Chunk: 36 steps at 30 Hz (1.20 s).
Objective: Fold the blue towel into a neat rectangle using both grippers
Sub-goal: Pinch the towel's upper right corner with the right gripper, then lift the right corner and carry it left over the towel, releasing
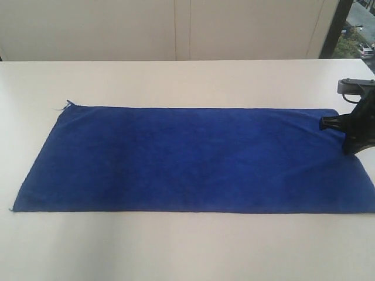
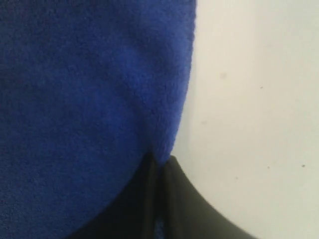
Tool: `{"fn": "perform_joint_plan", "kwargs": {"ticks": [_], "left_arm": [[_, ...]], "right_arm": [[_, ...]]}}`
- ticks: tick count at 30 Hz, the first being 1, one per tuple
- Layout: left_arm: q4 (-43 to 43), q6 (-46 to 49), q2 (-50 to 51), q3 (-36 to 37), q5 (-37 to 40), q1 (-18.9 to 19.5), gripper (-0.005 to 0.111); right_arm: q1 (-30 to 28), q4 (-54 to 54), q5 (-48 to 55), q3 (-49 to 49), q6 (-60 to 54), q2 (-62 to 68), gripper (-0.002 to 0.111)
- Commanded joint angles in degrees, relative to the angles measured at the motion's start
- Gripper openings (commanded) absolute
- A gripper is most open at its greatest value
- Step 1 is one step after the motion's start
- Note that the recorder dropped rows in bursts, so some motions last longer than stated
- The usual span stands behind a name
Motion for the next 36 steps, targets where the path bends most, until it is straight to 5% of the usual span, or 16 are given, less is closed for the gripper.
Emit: {"fn": "perform_joint_plan", "kwargs": {"ticks": [1,13,21,28,36], "left_arm": [[-0.59,-0.32,-0.51,0.1,0.53,0.06,0.0],[-0.59,-0.32,-0.51,0.1,0.53,0.06,0.0],[-0.59,-0.32,-0.51,0.1,0.53,0.06,0.0],[-0.59,-0.32,-0.51,0.1,0.53,0.06,0.0],[-0.59,-0.32,-0.51,0.1,0.53,0.06,0.0]], "right_arm": [[-0.63,-3.24,2.74,-1.39,0.79,0.58,0.0],[-5.67,-17.9,9.86,-10.27,9.55,0.52,0.0],[-6.25,-11.07,10.91,-13.41,8.1,-0.58,0.0],[-0.29,-5.1,13.31,-15.32,5.7,-8.71,0.0],[13.48,-0.85,17.76,-19.8,0.9,-15.5,0.0]]}}
